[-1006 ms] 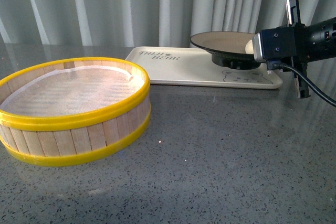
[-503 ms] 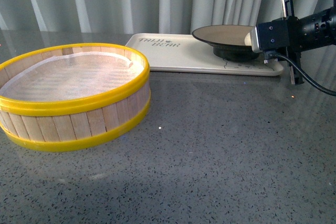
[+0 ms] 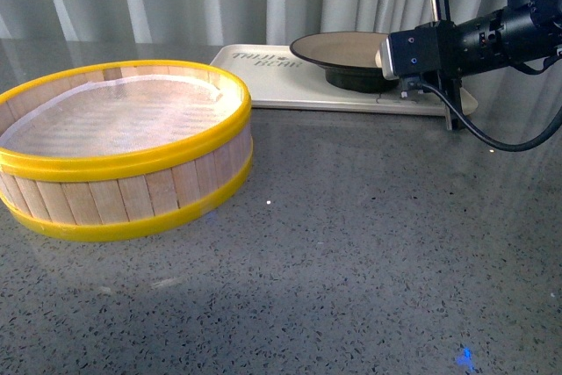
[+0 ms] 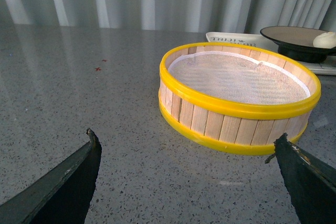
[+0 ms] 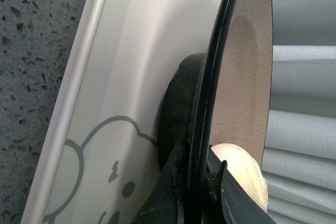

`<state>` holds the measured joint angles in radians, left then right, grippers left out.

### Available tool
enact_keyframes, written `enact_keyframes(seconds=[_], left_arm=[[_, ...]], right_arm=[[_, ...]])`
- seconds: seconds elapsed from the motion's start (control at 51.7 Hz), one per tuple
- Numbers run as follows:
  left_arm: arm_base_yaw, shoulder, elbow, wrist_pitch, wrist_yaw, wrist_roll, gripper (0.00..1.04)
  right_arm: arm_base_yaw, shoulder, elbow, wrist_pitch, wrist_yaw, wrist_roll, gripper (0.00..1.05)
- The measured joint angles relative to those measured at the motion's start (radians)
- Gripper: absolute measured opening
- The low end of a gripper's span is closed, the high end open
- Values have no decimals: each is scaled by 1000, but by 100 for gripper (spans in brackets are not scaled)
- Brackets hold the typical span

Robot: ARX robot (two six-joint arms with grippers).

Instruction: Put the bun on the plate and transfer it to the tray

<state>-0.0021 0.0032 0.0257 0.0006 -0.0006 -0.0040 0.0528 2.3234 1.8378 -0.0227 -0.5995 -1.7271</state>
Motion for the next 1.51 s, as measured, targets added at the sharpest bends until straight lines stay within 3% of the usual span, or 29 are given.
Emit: enact_keyframes(seconds=[0.116,0.426,0.619,0.735,0.929,1.161,1.219,1.258,1.374,1.51], left_arm=[[0,0,0,0,0,0,98],[0,0,0,0,0,0,98],[0,0,0,0,0,0,98],[0,0,0,0,0,0,98],[0,0,0,0,0,0,98],[0,0,0,0,0,0,98],[0,0,0,0,0,0,98],[0,0,0,0,0,0,98],[0,0,0,0,-2,0,98],[0,0,0,0,0,0,98]], right_arm=[[5,0,-14,16,0,3,3],[9,-129,-205,140,8,29,57],[37,-402,-464,369,113,265,98],[64,-671,-666,436,274,572,96],[68,-1005,-901,369,473,973,96],[66,-1083,-942,359,505,1174,95],[77,-1105,-1016,426,673,1355,82],[77,-1123,-1057,450,696,1444,77],[56,-1202,-1205,519,703,1623,57],[33,-1285,-1354,581,687,1692,32]])
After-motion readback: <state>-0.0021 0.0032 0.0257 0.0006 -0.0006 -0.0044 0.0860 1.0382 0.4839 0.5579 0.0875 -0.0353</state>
